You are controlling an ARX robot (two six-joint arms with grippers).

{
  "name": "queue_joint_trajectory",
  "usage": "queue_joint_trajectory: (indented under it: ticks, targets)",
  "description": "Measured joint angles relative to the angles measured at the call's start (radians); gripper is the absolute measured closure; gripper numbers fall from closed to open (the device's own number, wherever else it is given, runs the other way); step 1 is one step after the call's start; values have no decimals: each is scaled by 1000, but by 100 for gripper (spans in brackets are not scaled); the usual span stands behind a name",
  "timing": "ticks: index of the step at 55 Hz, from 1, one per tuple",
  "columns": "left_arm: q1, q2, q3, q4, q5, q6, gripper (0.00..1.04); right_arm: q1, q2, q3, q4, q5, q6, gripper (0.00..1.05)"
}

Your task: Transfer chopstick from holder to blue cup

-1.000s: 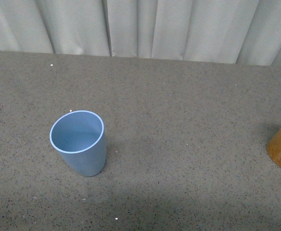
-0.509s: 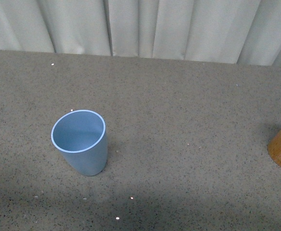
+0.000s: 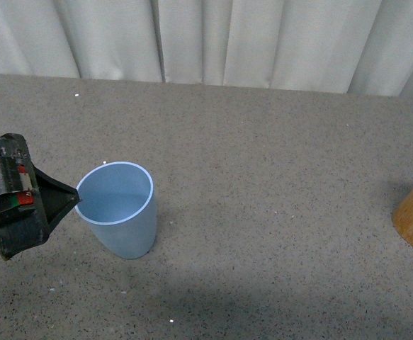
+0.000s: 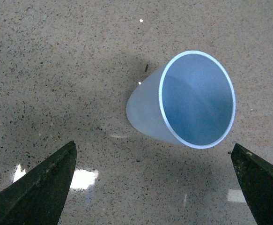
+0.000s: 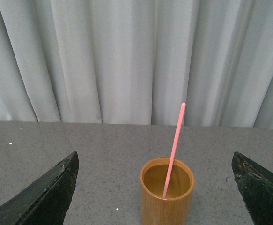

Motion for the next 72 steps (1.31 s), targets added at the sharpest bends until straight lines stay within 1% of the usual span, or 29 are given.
queue_joint_trajectory:
  ticks: [21, 26, 48, 72]
  targets:
    - [-15, 123, 30, 45, -37, -45, 7, 0, 0, 0, 0, 0, 0, 10]
    - [-29, 147, 39, 56, -58, -55, 7, 0, 0, 0, 0, 0, 0, 10]
    - [-60, 230, 76, 89, -92, -78, 7, 0, 0, 0, 0, 0, 0, 10]
    - [-67, 255, 87, 70, -120, -79, 7, 0, 0, 0, 0, 0, 0, 10]
